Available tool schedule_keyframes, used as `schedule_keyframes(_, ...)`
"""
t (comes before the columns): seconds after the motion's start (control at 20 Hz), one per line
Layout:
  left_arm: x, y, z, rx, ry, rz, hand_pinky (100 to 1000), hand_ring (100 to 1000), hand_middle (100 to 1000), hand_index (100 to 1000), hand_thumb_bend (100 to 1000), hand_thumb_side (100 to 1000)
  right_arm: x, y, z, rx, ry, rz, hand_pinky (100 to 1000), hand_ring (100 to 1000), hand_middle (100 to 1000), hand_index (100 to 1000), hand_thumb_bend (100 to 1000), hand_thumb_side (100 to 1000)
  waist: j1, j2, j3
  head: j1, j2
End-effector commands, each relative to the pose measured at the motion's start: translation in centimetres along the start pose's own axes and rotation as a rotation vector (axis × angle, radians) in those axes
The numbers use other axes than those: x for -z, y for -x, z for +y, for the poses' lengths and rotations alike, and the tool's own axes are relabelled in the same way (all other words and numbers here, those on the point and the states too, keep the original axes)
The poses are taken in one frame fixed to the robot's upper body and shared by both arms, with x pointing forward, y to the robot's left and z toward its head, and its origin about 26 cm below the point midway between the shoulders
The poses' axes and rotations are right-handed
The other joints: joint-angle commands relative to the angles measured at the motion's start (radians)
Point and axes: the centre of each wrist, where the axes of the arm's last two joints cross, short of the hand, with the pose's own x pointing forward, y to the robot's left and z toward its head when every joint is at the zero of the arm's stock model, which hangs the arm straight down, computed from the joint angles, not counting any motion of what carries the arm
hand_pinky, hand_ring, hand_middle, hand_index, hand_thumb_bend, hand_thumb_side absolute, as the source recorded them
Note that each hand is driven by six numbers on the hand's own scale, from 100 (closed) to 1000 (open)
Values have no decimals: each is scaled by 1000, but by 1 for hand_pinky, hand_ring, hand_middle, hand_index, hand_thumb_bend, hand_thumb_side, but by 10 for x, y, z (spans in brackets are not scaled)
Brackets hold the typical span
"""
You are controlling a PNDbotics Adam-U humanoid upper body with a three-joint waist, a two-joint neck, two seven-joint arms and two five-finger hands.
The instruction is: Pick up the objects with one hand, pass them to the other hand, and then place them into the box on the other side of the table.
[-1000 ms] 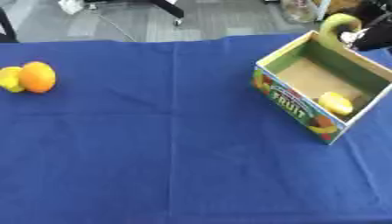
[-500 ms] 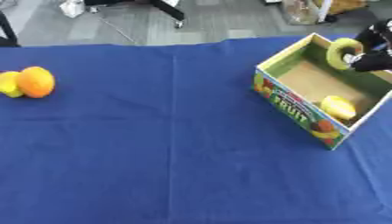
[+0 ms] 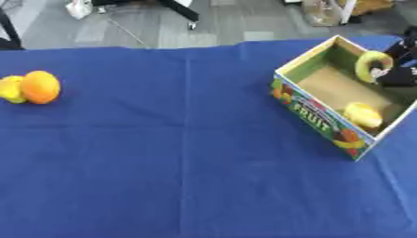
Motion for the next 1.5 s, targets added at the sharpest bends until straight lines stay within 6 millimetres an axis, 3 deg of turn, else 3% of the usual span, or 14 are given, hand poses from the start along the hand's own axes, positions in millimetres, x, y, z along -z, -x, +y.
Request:
schedule_keyframes(0.05,6,-7,7,7,-18,-35,745,624,625,714,693,546,2,-1,-12,-35,24,-8,677,737,644,676,296,100,10,1,0,-4,-7)
schedule_keyframes(0.1,6,-7,7,8,-18,-35,745,624,625,714,693,546,2,-1,-11,-40,8,-10,684,753,687,712,403,100,10,1,-1,-4,-7)
schedule_keyframes(0.15,6,-7,7,9,-19,-35,745,624,625,714,693,546,2,-1,-11,-48,-7,-15,685,756,696,721,428,100,10,1,-1,-3,-7)
schedule_keyframes(0.2,6,-7,7,9,-20,-35,745,625,625,714,693,546,2,-1,-12,-56,-20,-21,690,771,731,757,511,100,10,0,-2,-1,-7)
schedule_keyframes(0.3,6,-7,7,11,-20,-35,745,625,625,714,693,546,1,-3,-13,-70,-39,-30,701,794,769,794,590,108,11,-1,-3,1,-7)
schedule_keyframes(0.5,6,-6,8,15,-23,-36,745,625,626,714,694,545,0,-6,-15,-107,-60,-53,735,860,858,867,661,198,10,-3,-6,-8,-6)
schedule_keyframes(0.85,6,-5,9,26,-30,-35,745,625,626,715,683,547,-2,-14,-23,-68,-30,-61,727,871,879,878,646,235,8,-6,-14,-41,-1)
schedule_keyframes(1.0,6,-5,11,32,-36,-35,745,626,626,715,682,546,-10,-33,-35,54,14,-100,721,880,895,886,482,345,7,-6,-22,-35,0)
schedule_keyframes(1.1,6,-4,12,40,-43,-34,745,626,626,715,680,545,-24,-56,-44,173,46,-176,727,889,908,900,334,449,6,-7,-30,-28,1)
schedule_keyframes(1.15,7,-3,13,43,-47,-33,745,626,626,715,679,544,-33,-68,-48,237,58,-219,730,893,913,905,305,466,6,-8,-34,-24,2)
schedule_keyframes(1.25,7,-2,14,49,-54,-31,745,626,626,715,679,542,-52,-90,-52,351,63,-301,729,896,916,910,332,430,6,-10,-41,-18,2)
schedule_keyframes(1.3,7,-2,15,53,-57,-30,745,626,626,715,678,541,-63,-99,-53,400,59,-342,725,893,911,906,438,336,6,-11,-44,-14,2)
schedule_keyframes(1.35,7,-1,16,57,-60,-30,745,626,626,715,679,539,-72,-107,-54,442,58,-388,722,889,904,901,486,281,7,-13,-47,-9,3)
schedule_keyframes(1.5,8,-1,18,70,-67,-32,745,627,627,716,681,534,-82,-112,-55,530,49,-471,716,876,891,890,465,253,9,-16,-55,4,4)
